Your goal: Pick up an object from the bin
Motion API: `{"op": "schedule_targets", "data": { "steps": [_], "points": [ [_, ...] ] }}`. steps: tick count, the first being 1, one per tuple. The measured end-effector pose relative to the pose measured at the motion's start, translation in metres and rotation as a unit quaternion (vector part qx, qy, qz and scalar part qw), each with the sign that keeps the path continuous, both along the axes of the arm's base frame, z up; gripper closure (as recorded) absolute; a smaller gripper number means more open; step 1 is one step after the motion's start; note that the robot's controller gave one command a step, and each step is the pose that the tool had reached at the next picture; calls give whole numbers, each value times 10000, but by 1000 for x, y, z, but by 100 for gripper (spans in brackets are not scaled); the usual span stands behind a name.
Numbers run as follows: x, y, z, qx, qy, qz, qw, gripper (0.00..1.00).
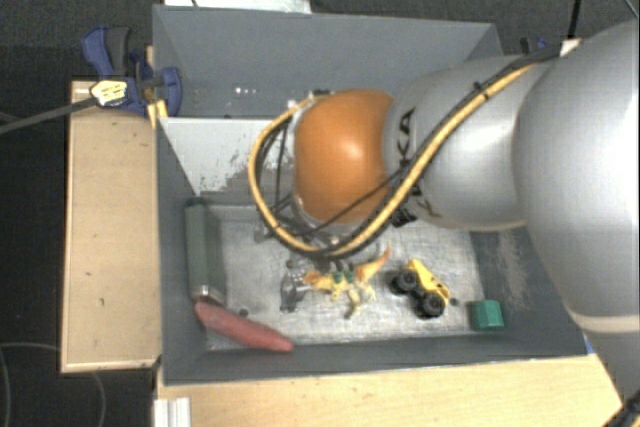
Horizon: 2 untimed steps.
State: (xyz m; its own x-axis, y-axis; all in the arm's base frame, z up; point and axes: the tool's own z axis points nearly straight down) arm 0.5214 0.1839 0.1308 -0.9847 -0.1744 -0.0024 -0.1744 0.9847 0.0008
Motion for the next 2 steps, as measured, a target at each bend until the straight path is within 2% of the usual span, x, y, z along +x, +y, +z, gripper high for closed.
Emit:
{"op": "schedule_targets", "data": {
  "steps": [1, 2],
  "points": [
    [-5, 0, 42, -4, -21, 4122, 9111, 100],
    [-5, 0, 41, -2, -14, 4133, 9106, 100]
  ]
}}
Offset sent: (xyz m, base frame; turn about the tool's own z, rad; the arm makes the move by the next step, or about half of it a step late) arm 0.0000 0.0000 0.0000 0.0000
